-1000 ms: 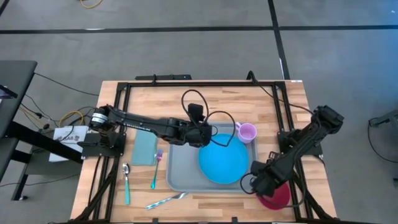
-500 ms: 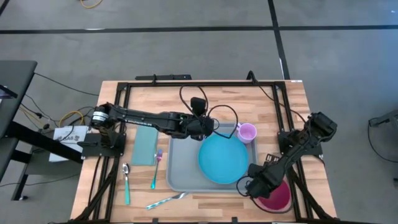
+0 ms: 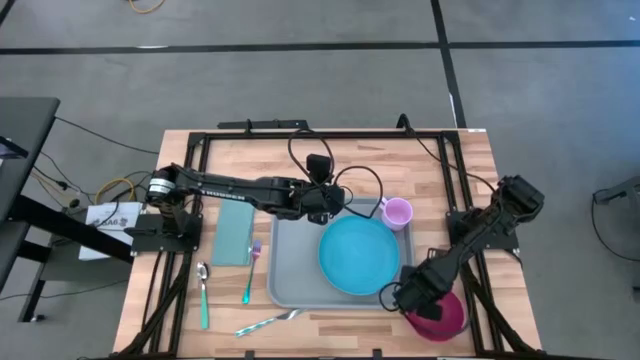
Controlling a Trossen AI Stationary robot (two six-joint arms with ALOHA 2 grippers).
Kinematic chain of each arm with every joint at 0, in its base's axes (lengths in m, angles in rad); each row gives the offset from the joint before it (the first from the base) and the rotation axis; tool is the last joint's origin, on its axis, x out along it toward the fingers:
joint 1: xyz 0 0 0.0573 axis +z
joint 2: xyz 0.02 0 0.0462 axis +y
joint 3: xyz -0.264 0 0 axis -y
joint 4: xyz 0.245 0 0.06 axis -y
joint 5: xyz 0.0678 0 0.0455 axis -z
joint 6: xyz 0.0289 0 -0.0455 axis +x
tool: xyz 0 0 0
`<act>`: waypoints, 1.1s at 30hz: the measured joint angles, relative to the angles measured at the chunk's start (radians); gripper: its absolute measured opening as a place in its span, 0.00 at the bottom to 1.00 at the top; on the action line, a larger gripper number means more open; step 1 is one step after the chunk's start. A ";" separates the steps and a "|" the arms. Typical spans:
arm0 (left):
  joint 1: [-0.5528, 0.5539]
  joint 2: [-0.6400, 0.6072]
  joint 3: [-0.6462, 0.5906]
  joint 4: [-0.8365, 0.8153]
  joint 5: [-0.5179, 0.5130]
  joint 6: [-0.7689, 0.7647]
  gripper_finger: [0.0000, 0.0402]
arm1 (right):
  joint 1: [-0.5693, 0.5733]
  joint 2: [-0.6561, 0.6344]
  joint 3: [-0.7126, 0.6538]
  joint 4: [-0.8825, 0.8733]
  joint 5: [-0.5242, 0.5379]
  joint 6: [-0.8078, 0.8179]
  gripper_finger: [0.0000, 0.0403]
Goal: Set up tray
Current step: Put the red bowl on top of the blue plate on the gray serving tray
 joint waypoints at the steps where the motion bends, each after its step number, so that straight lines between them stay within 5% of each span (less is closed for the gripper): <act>1: 0.000 0.000 0.000 0.000 -0.002 -0.008 0.34 | -0.006 -0.010 -0.001 -0.007 0.004 0.001 0.04; 10: -0.056 0.000 0.000 -0.047 -0.200 -0.119 0.34 | -0.033 -0.129 0.071 -0.050 0.189 -0.143 0.01; 13: -0.098 0.001 0.040 -0.117 -0.195 -0.175 0.34 | -0.048 -0.181 0.097 -0.049 0.249 -0.200 0.01; 17: -0.164 0.001 0.118 -0.193 -0.214 -0.230 0.34 | -0.095 -0.244 0.104 -0.027 0.439 -0.314 0.01; 20: -0.208 0.000 0.200 -0.254 -0.310 -0.252 0.34 | -0.172 -0.263 0.102 0.012 0.675 -0.284 0.01; 22: -0.230 -0.001 0.248 -0.298 -0.369 -0.271 0.34 | -0.236 -0.262 0.100 0.064 0.741 -0.244 0.01; 25: -0.259 0.000 0.320 -0.376 -0.418 -0.320 0.34 | -0.332 -0.262 0.100 0.173 0.727 -0.188 0.02; 33: -0.289 -0.001 0.449 -0.576 -0.429 -0.458 0.34 | -0.553 -0.226 0.100 0.210 0.430 -0.184 0.01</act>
